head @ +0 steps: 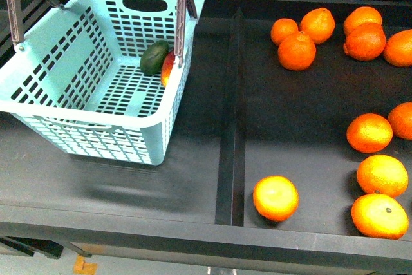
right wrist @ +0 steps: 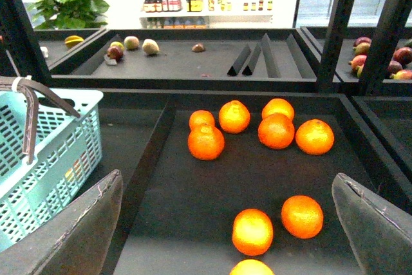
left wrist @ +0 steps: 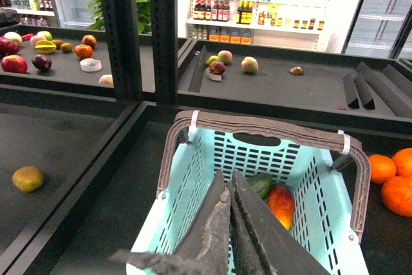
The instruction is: Pick mango and avocado into basket
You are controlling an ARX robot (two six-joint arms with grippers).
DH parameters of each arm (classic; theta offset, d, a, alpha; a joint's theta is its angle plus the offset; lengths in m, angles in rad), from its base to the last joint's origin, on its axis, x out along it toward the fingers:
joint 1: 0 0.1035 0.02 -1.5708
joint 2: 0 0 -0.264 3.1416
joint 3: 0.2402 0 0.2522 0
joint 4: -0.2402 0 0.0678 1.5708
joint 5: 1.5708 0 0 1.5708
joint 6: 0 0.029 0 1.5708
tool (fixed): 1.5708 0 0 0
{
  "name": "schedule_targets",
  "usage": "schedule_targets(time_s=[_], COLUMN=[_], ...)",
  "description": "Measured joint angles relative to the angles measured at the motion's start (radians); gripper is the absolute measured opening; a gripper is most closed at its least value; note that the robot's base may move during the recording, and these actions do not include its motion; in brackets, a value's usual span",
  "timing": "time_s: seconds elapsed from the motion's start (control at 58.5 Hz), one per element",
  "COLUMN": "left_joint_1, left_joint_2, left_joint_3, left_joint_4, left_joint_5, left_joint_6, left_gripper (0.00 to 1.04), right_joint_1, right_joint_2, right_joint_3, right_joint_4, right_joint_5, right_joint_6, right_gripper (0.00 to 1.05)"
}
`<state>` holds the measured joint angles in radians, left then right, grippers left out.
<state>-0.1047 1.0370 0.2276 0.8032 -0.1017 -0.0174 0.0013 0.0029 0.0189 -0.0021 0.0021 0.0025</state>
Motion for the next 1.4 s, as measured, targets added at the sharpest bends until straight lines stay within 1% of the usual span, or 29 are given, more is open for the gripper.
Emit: schedule_targets(time_s=[0.137,0.205,0.291,0.496,0.564,0.684,0.923,1.128,1.402], left_joint_1=[0.023,0.075,0.100,0.100,0.100,0.101,0.101,0.101,0.101], left_joint_2=[-0.090,-0.143,-0.194,-0.346,-0.368,-0.484,-0.637,-0.747,-0.852], left_joint_3=[-0.061,-0.092,-0.115,-0.166,-0.206,-0.213,-0.214,-0.214,-0.214], left_joint_4=[-0.027,-0.053,-0.080,-0.180,-0.152,-0.261,-0.404,-0.512,-0.618], left_joint_5=[0.025,0.095,0.094,0.101,0.101,0.101,0.101,0.101,0.101], left_joint_6=[0.003,0.005,0.005,0.006,0.006,0.006,0.006,0.006,0.006], left_gripper=[0.02,0.02,0.02,0.02,0.02,0.02,0.02,0.02,0.02], right_joint_1=[0.000,0.000,0.000,0.000,0.000,0.000,0.000,0.000,0.000], right_joint_2=[0.000,0.000,0.000,0.000,0.000,0.000,0.000,0.000,0.000], right_joint_3=[0.000,0.000,0.000,0.000,0.000,0.000,0.000,0.000,0.000], right_joint_4=[0.000,0.000,0.000,0.000,0.000,0.000,0.000,0.000,0.000], right_joint_5=[0.000,0.000,0.000,0.000,0.000,0.000,0.000,0.000,0.000], right_joint_6=[0.000,0.000,0.000,0.000,0.000,0.000,0.000,0.000,0.000], right_gripper=[0.96,0.96,0.96,0.96,0.96,0.96,0.96,0.96,0.96])
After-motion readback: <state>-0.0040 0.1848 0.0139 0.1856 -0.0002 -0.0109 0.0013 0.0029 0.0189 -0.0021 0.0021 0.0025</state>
